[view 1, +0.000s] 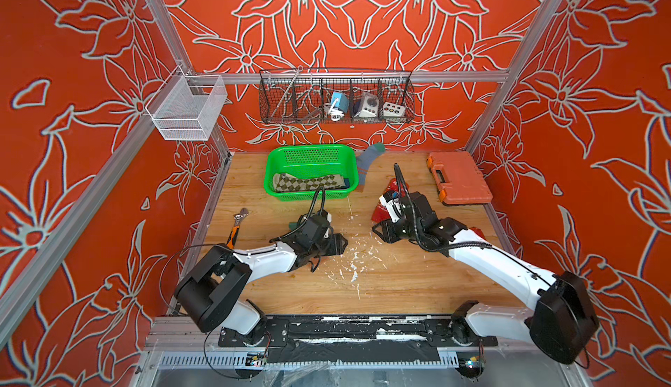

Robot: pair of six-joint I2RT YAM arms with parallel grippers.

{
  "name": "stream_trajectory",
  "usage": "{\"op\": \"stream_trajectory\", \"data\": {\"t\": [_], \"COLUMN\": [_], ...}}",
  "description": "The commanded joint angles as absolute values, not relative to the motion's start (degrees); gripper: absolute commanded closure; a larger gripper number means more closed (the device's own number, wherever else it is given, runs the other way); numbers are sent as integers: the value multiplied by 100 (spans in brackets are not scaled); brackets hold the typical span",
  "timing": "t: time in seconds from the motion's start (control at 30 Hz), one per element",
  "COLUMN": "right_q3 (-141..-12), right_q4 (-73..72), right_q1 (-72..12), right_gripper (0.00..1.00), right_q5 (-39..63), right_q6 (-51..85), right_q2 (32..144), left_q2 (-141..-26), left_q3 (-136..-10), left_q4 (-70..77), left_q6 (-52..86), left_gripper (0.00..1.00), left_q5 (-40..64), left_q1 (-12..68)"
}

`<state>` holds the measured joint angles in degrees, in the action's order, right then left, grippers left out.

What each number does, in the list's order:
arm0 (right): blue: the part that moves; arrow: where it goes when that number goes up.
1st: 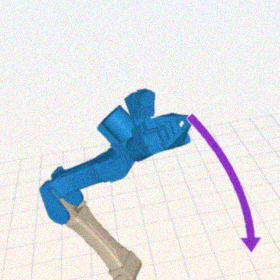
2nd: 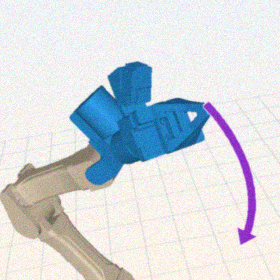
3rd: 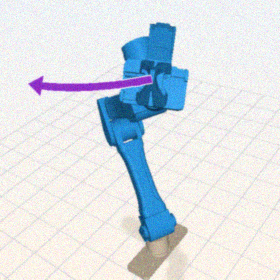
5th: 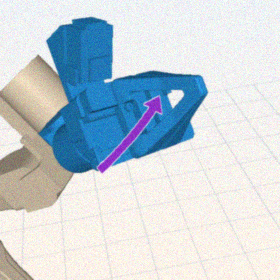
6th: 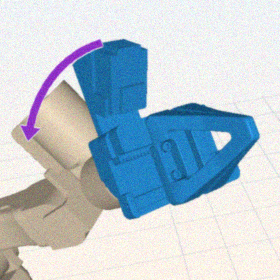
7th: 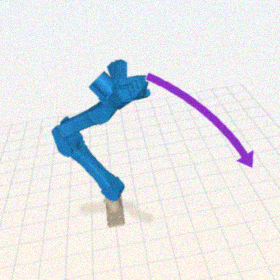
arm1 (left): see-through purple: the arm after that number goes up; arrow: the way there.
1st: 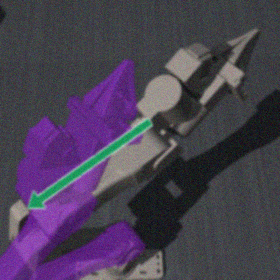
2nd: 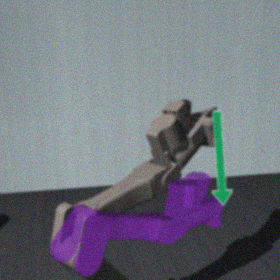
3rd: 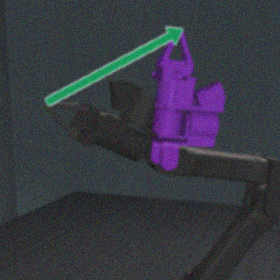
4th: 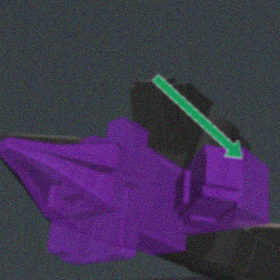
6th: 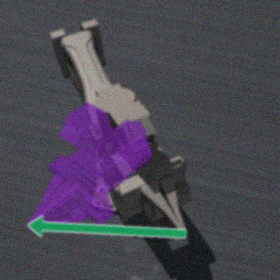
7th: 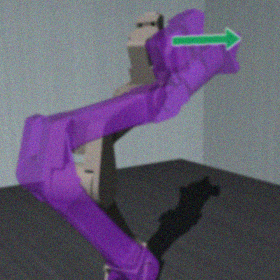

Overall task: Place the socks together as a pair
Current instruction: Pick up the sock from the center of the board.

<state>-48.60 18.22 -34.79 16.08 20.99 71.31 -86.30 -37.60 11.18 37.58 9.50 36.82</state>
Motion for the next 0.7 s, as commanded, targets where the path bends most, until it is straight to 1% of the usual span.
{"op": "stream_trajectory", "data": {"t": [0.0, 0.13, 0.23, 0.4, 0.5, 0.57, 0.6, 0.63, 0.67], "right_q3": [-4714, -4657, -4490, -4331, -4471, -4637, -4731, -4861, -5007], "right_q4": [2015, 1879, 1450, 689, 337, 120, 44, -19, -35], "right_q1": [-3344, -3308, -3321, -3483, -3755, -4030, -4147, -4308, -4474], "right_gripper": [58, 59, 60, 62, 63, 64, 64, 65, 65], "right_q5": [1482, 1869, 2401, 2793, 2840, 2805, 2784, 2743, 2681], "right_q6": [2344, 2593, 2868, 3240, 3421, 3541, 3586, 3626, 3636], "right_q2": [7105, 7258, 7383, 7852, 8327, 8688, 8852, 9029, 9220], "left_q2": [-8889, -8659, -8100, -6798, -5970, -5433, -5302, -5200, -5145], "left_q3": [-4536, -5150, -5020, -3638, -2822, -2412, -2266, -2137, -2030], "left_q4": [1446, 960, 423, 125, -27, -83, -108, -151, -150], "left_q6": [3843, 3744, 3626, 3709, 3739, 3710, 3707, 3707, 3713], "left_gripper": [35, 35, 35, 40, 45, 50, 52, 57, 60], "left_q5": [899, 470, 78, -97, -143, -208, -211, -196, -157], "left_q1": [3867, 3867, 3787, 3435, 3161, 3000, 2930, 2848, 2781]}}
